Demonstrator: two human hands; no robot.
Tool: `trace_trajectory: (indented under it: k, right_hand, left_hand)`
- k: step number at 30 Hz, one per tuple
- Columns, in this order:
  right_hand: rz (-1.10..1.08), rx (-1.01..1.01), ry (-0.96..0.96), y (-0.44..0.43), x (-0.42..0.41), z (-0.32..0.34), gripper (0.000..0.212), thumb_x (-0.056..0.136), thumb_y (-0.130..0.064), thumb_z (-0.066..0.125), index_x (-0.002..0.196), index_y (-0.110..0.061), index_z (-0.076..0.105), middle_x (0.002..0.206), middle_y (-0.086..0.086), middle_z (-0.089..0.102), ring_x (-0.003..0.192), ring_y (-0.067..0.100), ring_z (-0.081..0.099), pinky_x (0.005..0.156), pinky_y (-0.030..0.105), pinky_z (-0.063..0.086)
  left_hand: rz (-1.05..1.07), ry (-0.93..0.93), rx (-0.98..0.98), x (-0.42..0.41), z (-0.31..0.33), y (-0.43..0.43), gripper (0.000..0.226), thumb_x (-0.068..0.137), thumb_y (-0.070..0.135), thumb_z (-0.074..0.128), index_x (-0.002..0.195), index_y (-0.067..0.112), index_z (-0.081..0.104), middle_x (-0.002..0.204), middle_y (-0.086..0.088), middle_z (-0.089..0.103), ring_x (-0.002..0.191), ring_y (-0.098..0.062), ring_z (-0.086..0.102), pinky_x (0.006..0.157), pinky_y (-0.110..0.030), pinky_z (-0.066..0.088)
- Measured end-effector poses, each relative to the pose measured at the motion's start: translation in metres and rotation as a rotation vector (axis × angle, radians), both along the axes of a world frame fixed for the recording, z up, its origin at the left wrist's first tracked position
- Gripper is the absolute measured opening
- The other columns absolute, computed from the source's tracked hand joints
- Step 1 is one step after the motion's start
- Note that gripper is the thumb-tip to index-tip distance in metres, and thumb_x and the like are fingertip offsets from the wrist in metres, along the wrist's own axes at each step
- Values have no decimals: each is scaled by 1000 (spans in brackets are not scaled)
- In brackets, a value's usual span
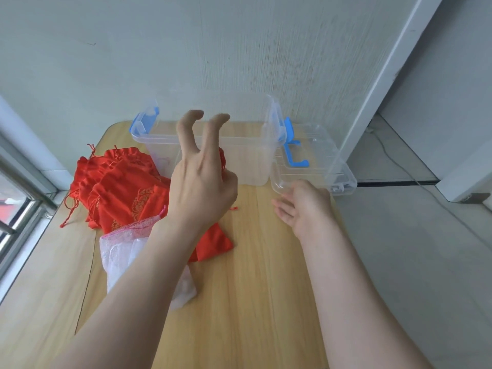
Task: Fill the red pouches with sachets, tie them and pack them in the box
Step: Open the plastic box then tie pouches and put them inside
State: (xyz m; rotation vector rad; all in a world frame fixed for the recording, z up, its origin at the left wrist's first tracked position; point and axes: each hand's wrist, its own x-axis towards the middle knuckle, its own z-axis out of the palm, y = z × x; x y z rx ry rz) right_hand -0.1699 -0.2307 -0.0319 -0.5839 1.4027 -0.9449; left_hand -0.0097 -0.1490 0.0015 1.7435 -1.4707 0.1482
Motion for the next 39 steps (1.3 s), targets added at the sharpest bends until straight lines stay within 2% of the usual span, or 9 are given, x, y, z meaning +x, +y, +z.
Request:
trace_trajectory:
  k: [5, 9, 13, 16, 22, 30, 34, 36, 39]
  right_hand:
    - [158, -40, 216, 9, -1, 15, 26, 96, -12, 51, 119, -7, 62, 116, 19, 70, 79, 34, 80, 80, 45, 67]
    - [308, -178, 404, 28, 5, 31, 19, 98, -18, 49, 98, -8, 65, 93, 17, 75, 58, 30, 77, 56, 34, 58]
    - [468, -525, 427, 45, 21, 51, 31, 97, -24, 62, 79, -3, 76, 60, 5, 70, 43, 14, 60, 47, 23, 45]
    - [619, -626, 165, 55, 32, 61, 34, 100, -30, 70, 87, 1, 78, 68, 11, 70, 52, 11, 61, 45, 20, 45]
    - [655, -633, -6, 59, 45, 58, 12, 99, -12, 73, 107, -5, 81, 77, -1, 75, 62, 3, 66, 53, 18, 50]
    - [610, -677, -24, 75, 81, 46, 15, 98, -3, 70, 105, -10, 81, 95, 10, 83, 93, 25, 80, 82, 34, 62]
    - [363, -868, 64, 80, 105, 43, 19, 105, -13, 63, 119, -17, 75, 106, 1, 82, 100, 19, 78, 92, 39, 61]
    - [260, -979, 129, 76, 116, 50, 20, 105, -11, 63, 124, -14, 66, 104, 1, 80, 93, 13, 77, 86, 35, 61]
    - [237, -1099, 201, 61, 139, 66, 19, 102, -6, 61, 119, -15, 57, 94, 3, 77, 78, 18, 75, 74, 39, 60]
  left_hand:
    - [-132, 101, -154, 4, 3, 3, 65, 62, -3, 55, 126, -1, 46, 127, -15, 43, 105, -10, 34, 79, -25, 44]
    - [-200, 94, -89, 5, 1, 8, 74, 63, -3, 51, 136, -2, 40, 135, -17, 41, 117, -15, 37, 87, -11, 39]
    - [-258, 86, -40, 6, 3, 15, 85, 63, -2, 52, 147, 0, 35, 144, -13, 39, 126, -9, 41, 90, -28, 47]
    - [-263, 80, -24, 10, 4, 20, 84, 70, 8, 51, 152, 4, 33, 146, -13, 39, 115, 9, 42, 87, -38, 52]
    - [-301, 50, -48, 24, 2, 30, 84, 69, -5, 54, 151, -4, 35, 146, -16, 41, 130, -17, 44, 99, -14, 40]
    - [-229, 86, -101, 39, 2, 38, 84, 70, -11, 64, 150, -3, 39, 144, -12, 46, 132, -23, 45, 109, -26, 41]
    - [-119, 155, -114, 46, -1, 43, 81, 84, 19, 67, 156, 0, 36, 158, -17, 38, 154, -27, 31, 124, -50, 31]
    - [4, 148, -56, 55, -4, 47, 84, 85, 42, 60, 157, 7, 37, 163, -14, 35, 156, -28, 28, 126, -50, 23]
    - [148, 84, -38, 70, -6, 51, 71, 83, 39, 63, 149, 15, 49, 164, -10, 38, 151, -29, 35, 117, -41, 22]
